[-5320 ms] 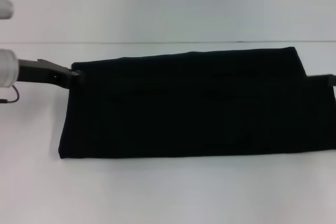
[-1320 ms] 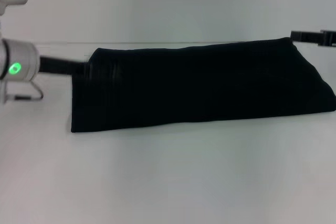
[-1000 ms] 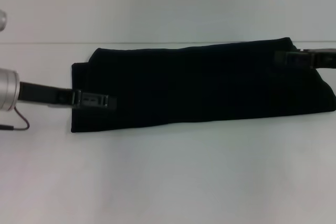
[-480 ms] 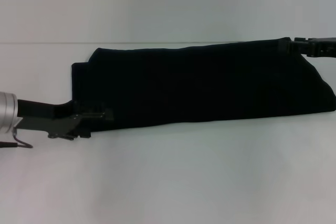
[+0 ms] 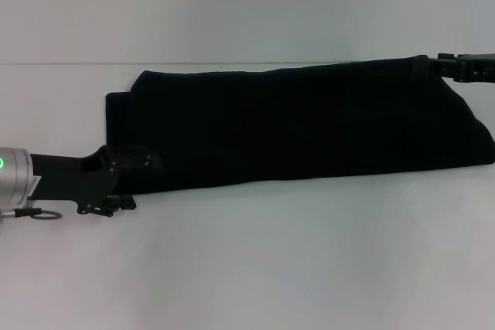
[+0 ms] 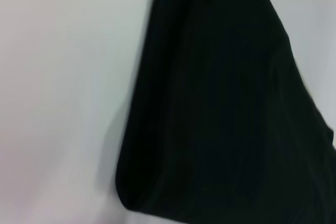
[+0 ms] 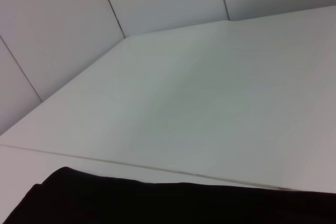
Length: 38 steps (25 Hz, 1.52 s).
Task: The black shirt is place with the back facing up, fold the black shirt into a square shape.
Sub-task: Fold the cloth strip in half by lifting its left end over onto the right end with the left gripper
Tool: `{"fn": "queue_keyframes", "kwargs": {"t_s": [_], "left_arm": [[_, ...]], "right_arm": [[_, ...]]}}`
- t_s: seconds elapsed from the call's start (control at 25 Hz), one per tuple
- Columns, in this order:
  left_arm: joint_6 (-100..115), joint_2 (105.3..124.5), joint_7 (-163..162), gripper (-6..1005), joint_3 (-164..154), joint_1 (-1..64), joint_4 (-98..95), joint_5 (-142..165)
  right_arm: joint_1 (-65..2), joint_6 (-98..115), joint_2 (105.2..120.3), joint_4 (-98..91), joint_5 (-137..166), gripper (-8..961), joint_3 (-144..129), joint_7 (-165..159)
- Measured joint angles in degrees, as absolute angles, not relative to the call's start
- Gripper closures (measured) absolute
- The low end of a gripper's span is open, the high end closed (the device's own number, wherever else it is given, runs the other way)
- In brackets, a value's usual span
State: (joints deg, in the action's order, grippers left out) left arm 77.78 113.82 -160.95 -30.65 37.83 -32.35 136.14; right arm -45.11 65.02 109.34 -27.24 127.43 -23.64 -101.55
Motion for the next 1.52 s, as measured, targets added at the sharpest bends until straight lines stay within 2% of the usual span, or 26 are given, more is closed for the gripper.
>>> {"fn": "queue_keyframes", "kwargs": {"t_s": [1.52], "left_arm": [[66.8,113.76,-161.4,51,-30.1,37.8,-29.4,136.2]], "right_arm": [[-45.4,63.4,109.79,-27.2,127.3,296,-23.5,-102.0]]}}
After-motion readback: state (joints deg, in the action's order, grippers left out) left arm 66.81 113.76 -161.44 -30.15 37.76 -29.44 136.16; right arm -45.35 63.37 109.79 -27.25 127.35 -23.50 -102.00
